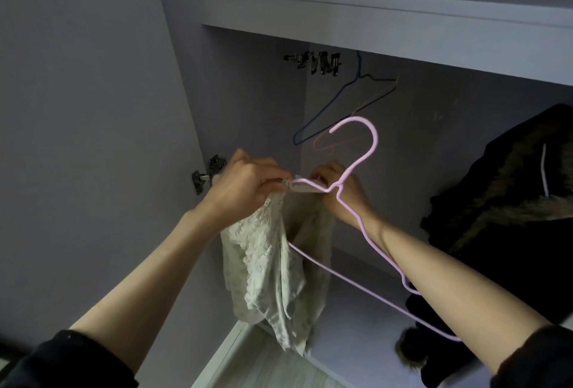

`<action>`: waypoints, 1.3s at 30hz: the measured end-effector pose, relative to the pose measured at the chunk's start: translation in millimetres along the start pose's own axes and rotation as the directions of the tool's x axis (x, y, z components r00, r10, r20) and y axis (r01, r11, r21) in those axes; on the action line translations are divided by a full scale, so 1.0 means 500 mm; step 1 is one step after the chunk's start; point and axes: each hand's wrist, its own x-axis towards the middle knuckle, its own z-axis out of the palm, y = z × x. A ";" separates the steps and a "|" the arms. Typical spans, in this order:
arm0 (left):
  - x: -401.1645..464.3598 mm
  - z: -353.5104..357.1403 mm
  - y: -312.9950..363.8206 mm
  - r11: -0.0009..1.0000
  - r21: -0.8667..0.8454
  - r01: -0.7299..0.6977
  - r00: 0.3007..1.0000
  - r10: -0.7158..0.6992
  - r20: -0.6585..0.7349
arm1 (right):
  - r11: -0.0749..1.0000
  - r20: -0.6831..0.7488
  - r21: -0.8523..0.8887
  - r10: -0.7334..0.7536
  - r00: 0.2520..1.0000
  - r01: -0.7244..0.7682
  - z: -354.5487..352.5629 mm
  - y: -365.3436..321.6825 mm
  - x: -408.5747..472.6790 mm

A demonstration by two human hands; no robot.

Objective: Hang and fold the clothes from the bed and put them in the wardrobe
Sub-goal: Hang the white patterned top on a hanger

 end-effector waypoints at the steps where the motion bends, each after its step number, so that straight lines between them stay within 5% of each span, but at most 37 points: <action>1: 0.003 -0.007 -0.001 1.000 0.025 -0.013 1.000 0.013 -0.005 | 0.995 -0.064 -0.100 -0.016 0.998 0.009 -0.004 0.023 -0.006; 8: -0.016 -0.017 -0.023 0.979 0.156 0.132 0.991 -0.135 0.006 | 0.935 -0.183 -0.349 -0.140 0.973 0.069 -0.047 0.105 -0.009; 13: -0.026 -0.017 -0.031 0.919 0.322 0.228 0.973 -0.208 -0.097 | 0.897 -0.128 -0.434 0.037 0.991 -0.090 -0.104 0.167 -0.017; 19: -0.018 0.005 -0.031 0.812 0.501 0.299 0.948 -0.313 -0.059 | 0.864 -0.084 -0.498 0.034 0.996 -0.071 -0.139 0.193 -0.027; 24: -0.006 0.010 -0.016 0.840 0.412 0.352 0.936 -0.316 -0.155 | 0.786 0.000 -0.603 0.174 0.985 -0.139 -0.118 0.210 -0.040; 30: -0.008 0.013 -0.006 0.806 0.477 0.350 0.936 -0.314 -0.157 | 0.865 0.024 -0.419 0.313 0.950 -0.275 -0.091 0.220 -0.056; 39: -0.020 0.032 -0.002 0.767 0.505 0.395 0.918 -0.352 -0.183 | 0.743 0.004 -0.649 0.217 0.976 -0.163 -0.066 0.228 -0.080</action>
